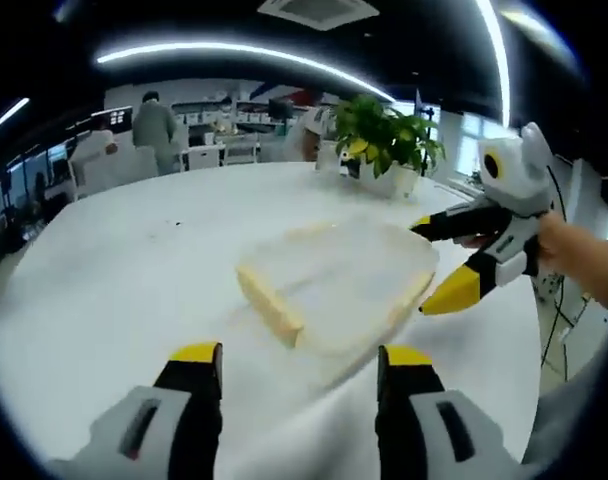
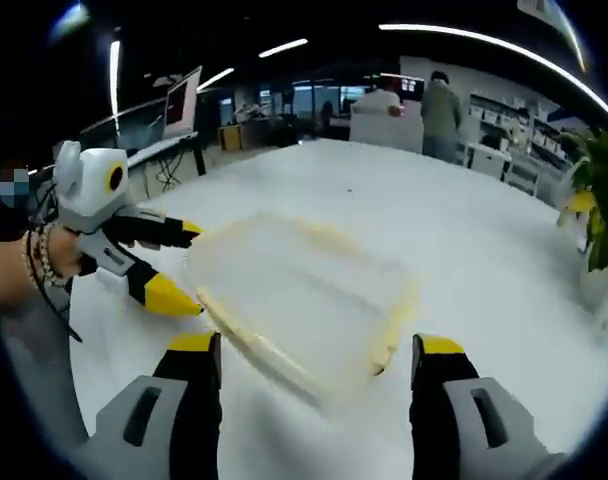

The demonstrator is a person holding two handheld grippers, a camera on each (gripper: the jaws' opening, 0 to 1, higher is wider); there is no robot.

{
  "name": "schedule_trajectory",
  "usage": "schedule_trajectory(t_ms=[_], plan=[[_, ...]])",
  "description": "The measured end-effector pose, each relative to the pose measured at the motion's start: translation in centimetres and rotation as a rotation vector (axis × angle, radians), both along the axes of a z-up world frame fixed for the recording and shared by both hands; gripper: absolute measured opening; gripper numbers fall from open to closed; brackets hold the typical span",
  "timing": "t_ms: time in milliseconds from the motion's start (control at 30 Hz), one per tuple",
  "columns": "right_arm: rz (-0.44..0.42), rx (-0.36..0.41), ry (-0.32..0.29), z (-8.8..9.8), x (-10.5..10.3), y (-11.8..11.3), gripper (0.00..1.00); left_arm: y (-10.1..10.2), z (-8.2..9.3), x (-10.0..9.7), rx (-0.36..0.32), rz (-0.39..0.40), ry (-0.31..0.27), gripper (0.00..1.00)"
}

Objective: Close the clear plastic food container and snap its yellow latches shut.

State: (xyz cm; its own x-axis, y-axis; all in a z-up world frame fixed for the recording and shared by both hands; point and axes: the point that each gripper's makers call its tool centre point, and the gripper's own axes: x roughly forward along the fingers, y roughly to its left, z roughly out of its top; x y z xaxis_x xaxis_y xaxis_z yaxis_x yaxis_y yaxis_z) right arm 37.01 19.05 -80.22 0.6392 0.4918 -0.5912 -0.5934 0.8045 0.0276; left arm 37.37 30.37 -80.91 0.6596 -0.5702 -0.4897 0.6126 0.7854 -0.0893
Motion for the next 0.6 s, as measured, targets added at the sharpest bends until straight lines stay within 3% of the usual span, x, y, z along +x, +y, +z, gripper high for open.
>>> schedule_trajectory(t_ms=[100,200,400,600], plan=[[0.0,-0.018,0.003,-0.4,0.3,0.0,0.65,-0.3,-0.2,-0.1,0.045,-0.03,-0.013,0.53],[0.002,-0.045,-0.02,-0.5,0.4,0.2,0.61,-0.8,-0.3,-0.2,0.063,-0.068,-0.036,0.36],[0.007,-0.033,-0.016,-0.8,0.9,0.7,0.56,0.4,-0.5,0.7,0.081,-0.045,-0.058,0.36],[0.042,-0.052,-0.013,-0.9,2.5,2.6,0.53,2.5,-0.7,2.3,0.107,-0.025,-0.06,0.34]])
